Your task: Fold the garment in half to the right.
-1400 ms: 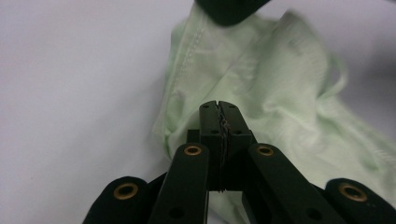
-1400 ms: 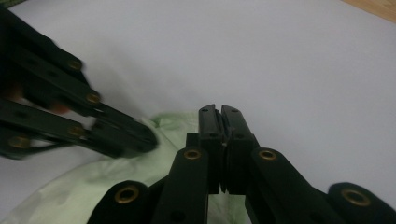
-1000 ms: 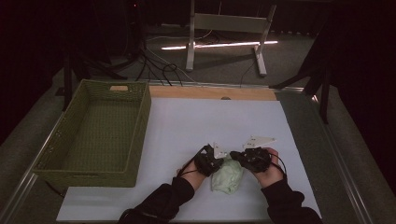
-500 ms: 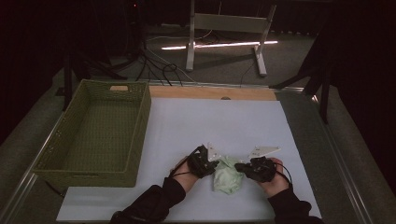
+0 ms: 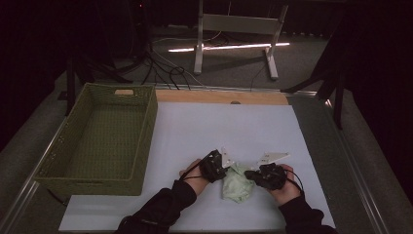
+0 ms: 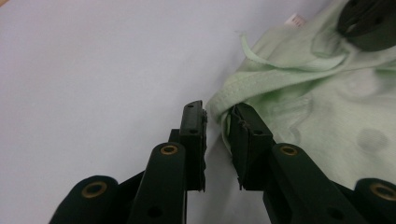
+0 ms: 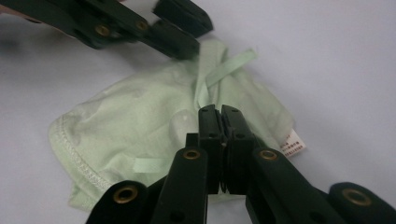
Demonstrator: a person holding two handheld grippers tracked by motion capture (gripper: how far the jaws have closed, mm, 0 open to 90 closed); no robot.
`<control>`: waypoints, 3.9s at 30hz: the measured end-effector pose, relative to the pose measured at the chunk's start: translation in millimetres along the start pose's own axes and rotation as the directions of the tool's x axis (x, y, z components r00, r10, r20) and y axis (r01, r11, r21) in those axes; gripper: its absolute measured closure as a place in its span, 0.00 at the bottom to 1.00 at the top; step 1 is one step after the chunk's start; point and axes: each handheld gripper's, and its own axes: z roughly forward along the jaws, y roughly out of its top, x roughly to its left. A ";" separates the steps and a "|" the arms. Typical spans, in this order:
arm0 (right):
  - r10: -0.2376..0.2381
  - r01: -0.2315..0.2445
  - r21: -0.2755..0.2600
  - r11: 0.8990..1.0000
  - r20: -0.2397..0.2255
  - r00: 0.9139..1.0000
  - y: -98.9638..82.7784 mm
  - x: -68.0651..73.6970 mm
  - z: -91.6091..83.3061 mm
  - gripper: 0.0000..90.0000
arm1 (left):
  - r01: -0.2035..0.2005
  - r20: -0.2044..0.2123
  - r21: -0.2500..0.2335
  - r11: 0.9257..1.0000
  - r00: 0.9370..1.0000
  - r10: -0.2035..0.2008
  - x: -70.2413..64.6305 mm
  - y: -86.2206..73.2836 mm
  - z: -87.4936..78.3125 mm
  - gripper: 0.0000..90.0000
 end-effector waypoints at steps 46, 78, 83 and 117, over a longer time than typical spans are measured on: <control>-0.015 0.022 -0.106 0.994 0.064 0.998 0.8 -1.3 -26.2 0.64 | 0.051 0.016 -0.066 0.997 0.999 -0.050 -3.8 -5.5 -41.1 0.78; -0.017 0.012 0.035 0.999 0.147 0.989 0.7 -12.6 6.4 0.89 | 0.107 0.030 -0.020 0.994 0.994 -0.107 5.4 -7.6 -15.7 0.98; 0.013 -0.006 -0.043 0.999 0.159 0.987 13.1 -19.5 -7.0 0.83 | 0.113 0.053 -0.078 0.990 0.993 -0.110 0.3 -2.3 -29.2 0.86; 0.017 -0.025 0.032 0.999 0.213 0.977 30.5 -35.4 42.1 1.00 | 0.096 0.166 -0.051 0.994 0.982 -0.086 -31.2 4.0 -6.6 0.87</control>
